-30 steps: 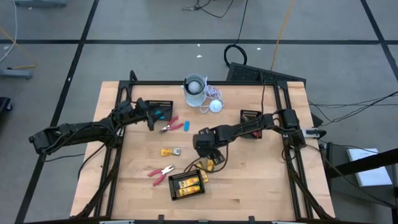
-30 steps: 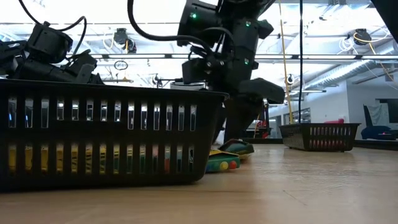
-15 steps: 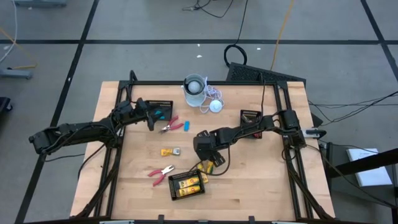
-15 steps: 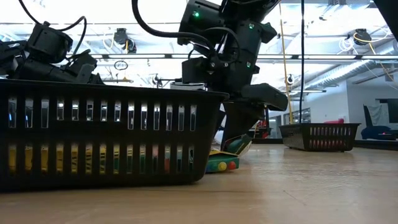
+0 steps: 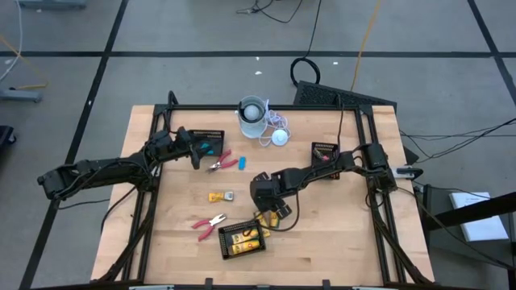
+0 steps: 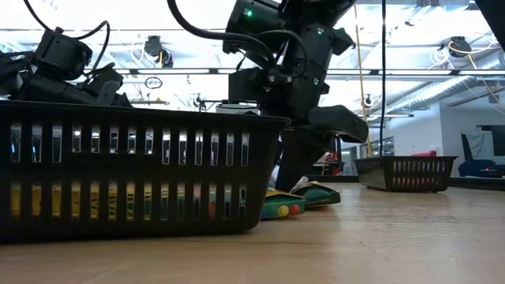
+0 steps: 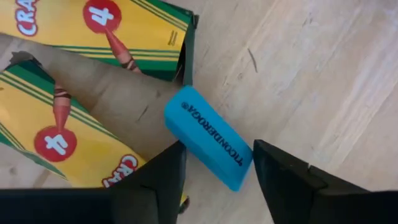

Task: Pick & Place School Supplies
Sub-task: Put the blue eraser into the top black bin

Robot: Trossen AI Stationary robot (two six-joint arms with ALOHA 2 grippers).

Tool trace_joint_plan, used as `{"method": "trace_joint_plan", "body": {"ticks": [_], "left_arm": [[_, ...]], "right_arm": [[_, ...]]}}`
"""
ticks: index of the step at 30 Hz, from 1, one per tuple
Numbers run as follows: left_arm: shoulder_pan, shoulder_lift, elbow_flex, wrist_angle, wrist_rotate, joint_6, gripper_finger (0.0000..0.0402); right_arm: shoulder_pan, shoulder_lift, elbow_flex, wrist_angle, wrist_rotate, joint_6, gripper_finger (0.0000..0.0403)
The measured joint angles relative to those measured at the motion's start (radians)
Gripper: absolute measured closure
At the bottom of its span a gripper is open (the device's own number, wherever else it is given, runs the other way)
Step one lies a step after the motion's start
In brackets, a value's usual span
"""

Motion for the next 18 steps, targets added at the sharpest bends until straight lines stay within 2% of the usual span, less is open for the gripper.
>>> {"method": "trace_joint_plan", "body": {"ticks": [4, 10, 18], "left_arm": [[0.0, 0.0, 0.0, 0.0, 0.0, -0.002, 0.0131], [0.0, 0.0, 0.0, -0.001, 0.0, -0.002, 0.0131], [0.0, 0.0, 0.0, 0.004, 0.021, 0.002, 0.0131]], "right_arm": [[0.001, 0.001, 0.0, 0.015, 0.022, -0.016, 0.0279], [-0.001, 0.005, 0.0, 0.05, 0.06, -0.023, 0.0376], [-0.005, 0.005, 0.0, 0.133, 0.208, -0.058, 0.0381]]}}
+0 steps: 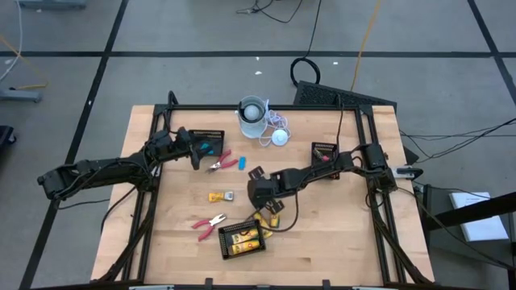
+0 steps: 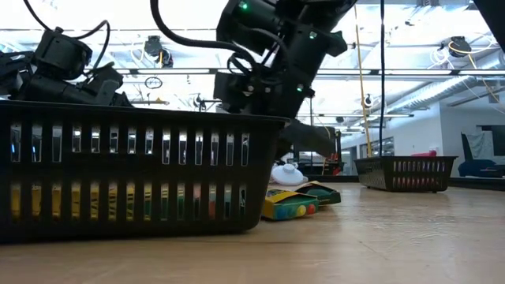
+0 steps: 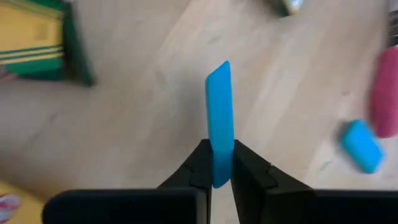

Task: Pick & Place School Supplies
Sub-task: Put the blue eraser into the top black bin

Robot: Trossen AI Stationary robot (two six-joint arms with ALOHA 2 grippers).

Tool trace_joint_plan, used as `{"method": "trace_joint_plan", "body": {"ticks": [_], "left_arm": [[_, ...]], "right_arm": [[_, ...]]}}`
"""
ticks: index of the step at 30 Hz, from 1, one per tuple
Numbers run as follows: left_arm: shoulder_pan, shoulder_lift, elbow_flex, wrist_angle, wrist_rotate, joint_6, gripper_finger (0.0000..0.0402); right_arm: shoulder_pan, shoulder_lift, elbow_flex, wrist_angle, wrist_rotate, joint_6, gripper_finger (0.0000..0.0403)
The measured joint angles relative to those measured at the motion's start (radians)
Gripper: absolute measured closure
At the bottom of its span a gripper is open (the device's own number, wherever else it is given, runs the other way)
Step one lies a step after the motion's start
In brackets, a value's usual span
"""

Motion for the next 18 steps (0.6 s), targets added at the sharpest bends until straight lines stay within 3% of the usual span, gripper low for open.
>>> {"method": "trace_joint_plan", "body": {"ticks": [11, 18], "left_arm": [[-0.007, 0.0, 0.001, 0.058, 0.13, 0.005, 0.0131], [-0.11, 0.0, 0.001, 0.109, 0.157, 0.036, 0.0131]], "right_arm": [[-0.09, 0.0, 0.0, 0.228, 0.007, -0.059, 0.0381], [-0.159, -0.001, 0.036, 0.364, 0.004, -0.081, 0.0381]]}}
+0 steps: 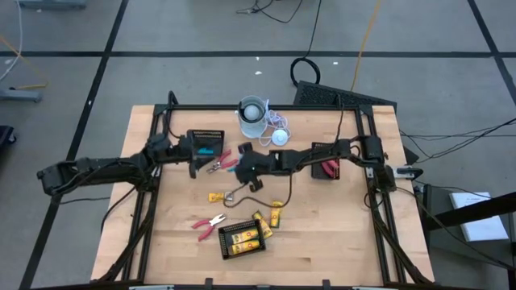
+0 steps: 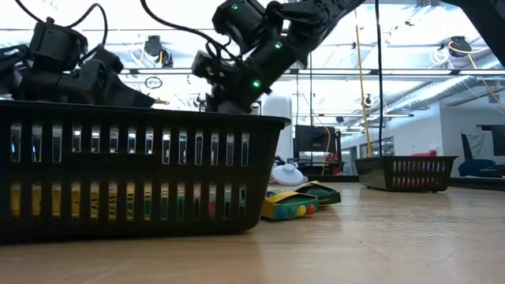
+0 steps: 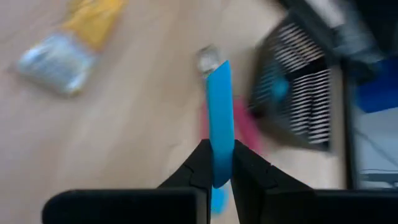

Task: Pick & Place School Supplies
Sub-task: Put the blue eraser into the top black bin

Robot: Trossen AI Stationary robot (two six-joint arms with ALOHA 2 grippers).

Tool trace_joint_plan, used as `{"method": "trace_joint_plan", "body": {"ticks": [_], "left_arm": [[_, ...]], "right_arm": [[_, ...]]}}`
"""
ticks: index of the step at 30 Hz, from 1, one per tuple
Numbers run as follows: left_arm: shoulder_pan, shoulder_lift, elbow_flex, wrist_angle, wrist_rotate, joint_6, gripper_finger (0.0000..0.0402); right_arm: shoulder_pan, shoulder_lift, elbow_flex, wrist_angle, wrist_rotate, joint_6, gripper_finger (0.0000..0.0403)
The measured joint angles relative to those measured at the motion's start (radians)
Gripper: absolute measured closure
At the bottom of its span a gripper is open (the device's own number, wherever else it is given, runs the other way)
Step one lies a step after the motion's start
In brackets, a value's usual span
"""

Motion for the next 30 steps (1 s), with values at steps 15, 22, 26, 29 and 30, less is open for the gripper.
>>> {"method": "trace_joint_plan", "body": {"ticks": [15, 22, 26, 29, 30], "left_arm": [[-0.191, 0.0, 0.0, 0.039, -0.113, 0.06, 0.0131], [-0.216, 0.0, 0.0, 0.11, -0.147, 0.06, 0.0131], [-0.224, 0.0, 0.0, 0.11, -0.153, 0.06, 0.0131], [-0.232, 0.0, 0.0, 0.117, -0.163, 0.059, 0.0131], [-0.235, 0.0, 0.0, 0.123, -0.164, 0.059, 0.0131]], "right_arm": [[-0.046, -0.002, 0.079, 0.168, -0.057, -0.026, 0.0381], [-0.046, -0.002, 0.079, 0.169, -0.057, -0.013, 0.0381], [-0.046, -0.002, 0.079, 0.169, -0.058, -0.011, 0.0381], [-0.045, -0.002, 0.079, 0.17, -0.058, -0.01, 0.0381], [-0.045, -0.002, 0.079, 0.169, -0.058, -0.01, 0.0381]]}}
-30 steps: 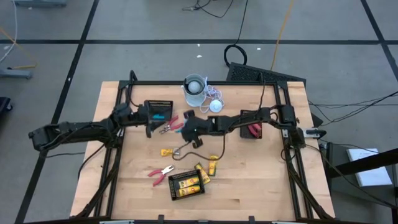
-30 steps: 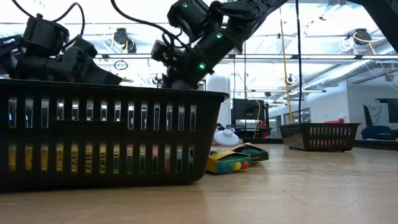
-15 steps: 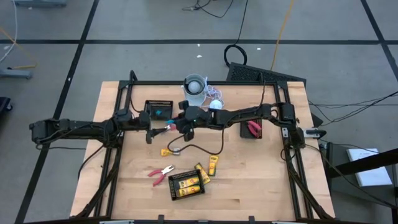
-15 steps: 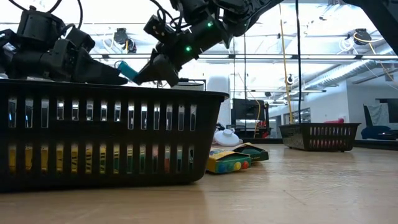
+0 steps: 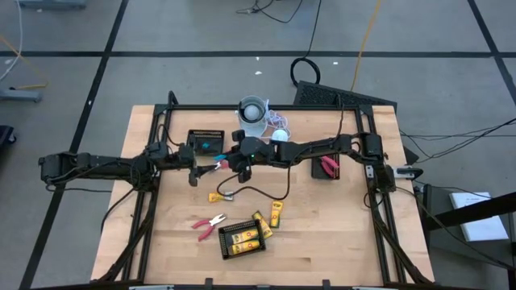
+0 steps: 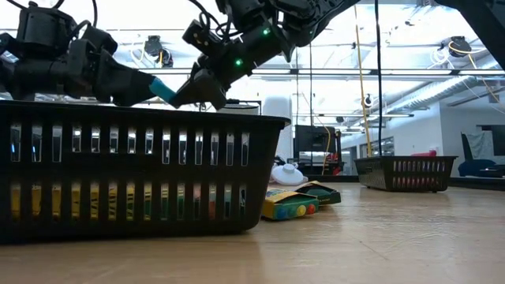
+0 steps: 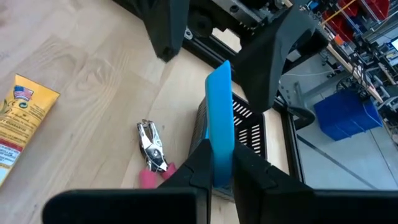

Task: Pick & Place School Supplies
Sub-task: Put the blue eraser into the top black bin

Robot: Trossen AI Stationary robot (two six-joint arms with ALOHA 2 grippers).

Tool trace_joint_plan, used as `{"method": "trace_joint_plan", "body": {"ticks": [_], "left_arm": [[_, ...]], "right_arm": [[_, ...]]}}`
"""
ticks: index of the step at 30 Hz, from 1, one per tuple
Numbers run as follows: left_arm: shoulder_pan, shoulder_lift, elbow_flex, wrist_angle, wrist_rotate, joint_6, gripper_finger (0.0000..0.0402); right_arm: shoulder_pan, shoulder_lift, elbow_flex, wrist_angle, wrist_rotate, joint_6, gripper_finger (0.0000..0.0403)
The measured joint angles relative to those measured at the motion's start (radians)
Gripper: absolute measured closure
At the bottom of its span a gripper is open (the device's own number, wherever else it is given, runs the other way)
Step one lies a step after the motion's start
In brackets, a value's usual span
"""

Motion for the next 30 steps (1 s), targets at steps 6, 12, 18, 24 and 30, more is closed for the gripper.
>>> {"method": "trace_joint_plan", "body": {"ticks": [6, 12, 18, 24, 30], "left_arm": [[-0.017, 0.0, 0.0, 0.006, -0.037, -0.004, 0.014], [-0.022, 0.0, 0.0, 0.005, -0.045, -0.001, 0.0185], [-0.022, 0.0, 0.0, -0.012, -0.048, 0.003, 0.0209], [-0.022, 0.048, 0.001, 0.028, -0.064, 0.002, 0.0203], [-0.022, 0.133, 0.001, 0.106, -0.105, -0.007, 0.0212]], "right_arm": [[0.0, 0.0, 0.0, 0.0, 0.0, 0.002, 0.0381], [0.0, 0.0, 0.0, 0.0, 0.0, 0.002, 0.0381], [0.0, 0.0, 0.0, 0.0, 0.0, -0.001, 0.0381], [0.0, 0.0, 0.0, 0.0, 0.0, -0.005, 0.0381], [0.0, 0.0, 0.0, 0.001, 0.0, -0.005, 0.0381]]}}
